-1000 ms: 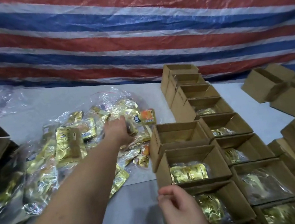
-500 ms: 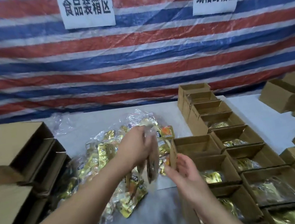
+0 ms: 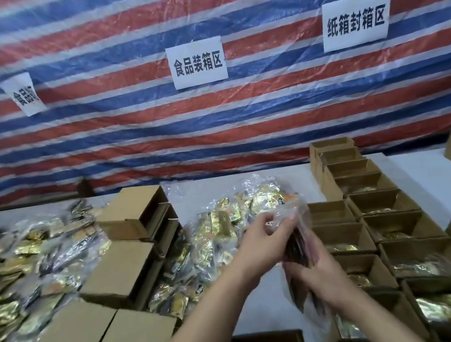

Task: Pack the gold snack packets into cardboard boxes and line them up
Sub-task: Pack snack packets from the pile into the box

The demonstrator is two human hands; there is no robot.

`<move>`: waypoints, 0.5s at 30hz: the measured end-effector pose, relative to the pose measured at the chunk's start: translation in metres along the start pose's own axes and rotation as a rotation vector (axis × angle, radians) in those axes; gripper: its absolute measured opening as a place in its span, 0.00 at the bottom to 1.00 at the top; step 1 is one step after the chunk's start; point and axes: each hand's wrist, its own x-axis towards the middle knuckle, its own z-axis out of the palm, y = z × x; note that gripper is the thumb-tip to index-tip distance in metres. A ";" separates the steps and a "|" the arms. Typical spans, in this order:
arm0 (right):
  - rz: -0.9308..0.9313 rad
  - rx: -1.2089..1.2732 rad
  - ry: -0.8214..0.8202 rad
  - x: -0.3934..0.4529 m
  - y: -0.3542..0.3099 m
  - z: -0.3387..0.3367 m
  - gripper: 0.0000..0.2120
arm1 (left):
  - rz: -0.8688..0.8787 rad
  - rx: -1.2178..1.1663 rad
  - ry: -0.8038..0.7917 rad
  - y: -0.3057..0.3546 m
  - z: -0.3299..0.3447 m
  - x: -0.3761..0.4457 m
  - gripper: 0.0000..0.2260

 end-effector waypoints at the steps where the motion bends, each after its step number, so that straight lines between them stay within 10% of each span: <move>1: 0.006 0.022 0.016 -0.006 0.000 -0.001 0.35 | -0.003 -0.069 -0.001 -0.003 -0.001 -0.006 0.17; 8: 0.153 0.310 0.078 -0.039 0.011 -0.008 0.15 | -0.073 0.313 0.288 -0.114 -0.031 -0.056 0.11; 15: 0.384 0.579 -0.096 -0.050 0.036 0.010 0.19 | -0.317 0.610 0.101 -0.241 -0.035 -0.071 0.18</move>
